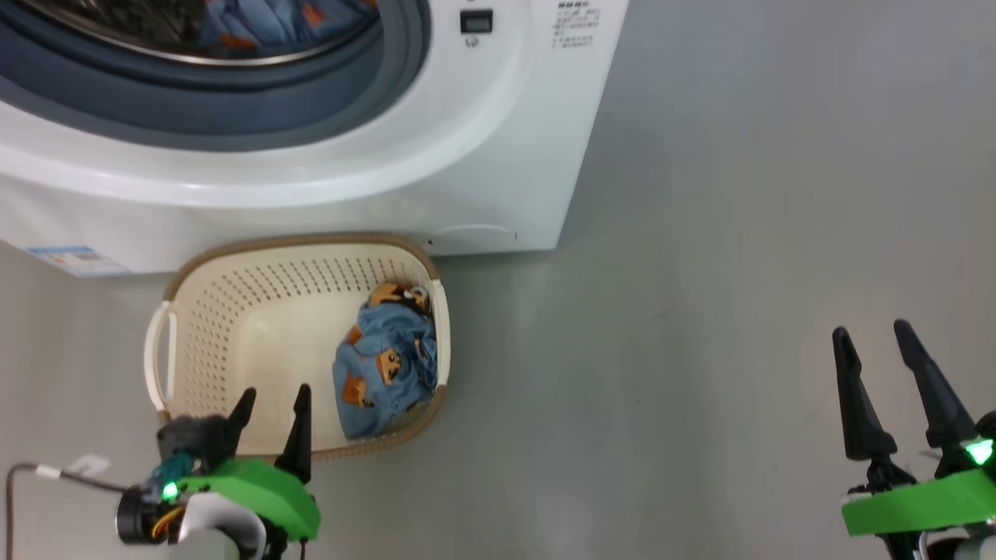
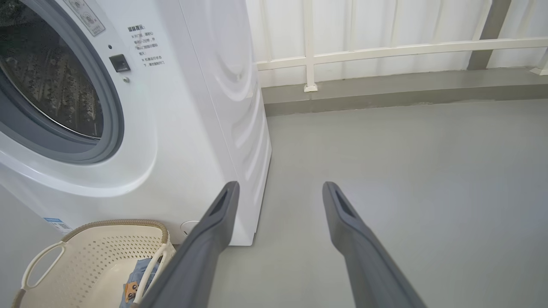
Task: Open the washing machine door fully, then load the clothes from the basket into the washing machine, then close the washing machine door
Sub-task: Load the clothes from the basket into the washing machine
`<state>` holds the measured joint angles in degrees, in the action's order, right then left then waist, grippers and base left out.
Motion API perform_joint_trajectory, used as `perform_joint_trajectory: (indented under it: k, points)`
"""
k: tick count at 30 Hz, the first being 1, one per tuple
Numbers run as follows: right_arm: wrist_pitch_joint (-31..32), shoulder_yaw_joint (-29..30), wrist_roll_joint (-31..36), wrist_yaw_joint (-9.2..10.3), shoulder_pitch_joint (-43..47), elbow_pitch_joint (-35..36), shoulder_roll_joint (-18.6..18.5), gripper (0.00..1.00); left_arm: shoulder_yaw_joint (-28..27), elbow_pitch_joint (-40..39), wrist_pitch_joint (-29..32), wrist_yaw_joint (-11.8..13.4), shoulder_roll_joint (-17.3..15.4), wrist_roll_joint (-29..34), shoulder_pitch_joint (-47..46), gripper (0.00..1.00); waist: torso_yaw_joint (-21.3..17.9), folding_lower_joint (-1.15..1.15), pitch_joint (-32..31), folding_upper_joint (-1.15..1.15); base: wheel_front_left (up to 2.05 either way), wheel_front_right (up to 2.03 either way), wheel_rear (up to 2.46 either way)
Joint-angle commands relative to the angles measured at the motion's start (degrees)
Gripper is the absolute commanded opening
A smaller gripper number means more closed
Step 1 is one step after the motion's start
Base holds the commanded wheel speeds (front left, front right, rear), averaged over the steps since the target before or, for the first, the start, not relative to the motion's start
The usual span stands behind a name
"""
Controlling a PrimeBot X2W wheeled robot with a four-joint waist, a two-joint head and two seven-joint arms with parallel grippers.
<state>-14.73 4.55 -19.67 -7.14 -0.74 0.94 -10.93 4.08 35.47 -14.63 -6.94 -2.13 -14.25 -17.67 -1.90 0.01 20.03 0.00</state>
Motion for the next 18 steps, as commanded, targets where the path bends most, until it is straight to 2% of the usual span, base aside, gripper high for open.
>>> perform_joint_trajectory:
  k: [1, 9, 18]
  points:
    - [-0.3, -1.2, 0.0, -0.35, -1.4, 1.6, -0.9, 1.0, -1.3, 1.0, -0.4, -0.3, -0.8, 0.5, -2.3, 1.0, -0.5, -0.01, 4.6, 0.0, 0.0, 0.0, 0.0]
    - [-0.3, -2.6, -0.2, -0.35, -5.5, 1.8, -0.3, 1.0, -0.2, 10.5, -0.4, -0.5, -0.8, 1.1, -10.7, 1.0, -1.8, -0.01, 10.5, 0.0, 0.0, 0.0, 0.0]
    - [-0.3, -4.8, -0.5, -0.35, -11.1, 3.3, -0.5, 1.0, 6.8, 18.8, -0.4, -0.5, -1.9, -1.9, -22.1, 1.0, -3.3, -0.01, 19.3, 0.0, 0.0, 0.0, 0.0]
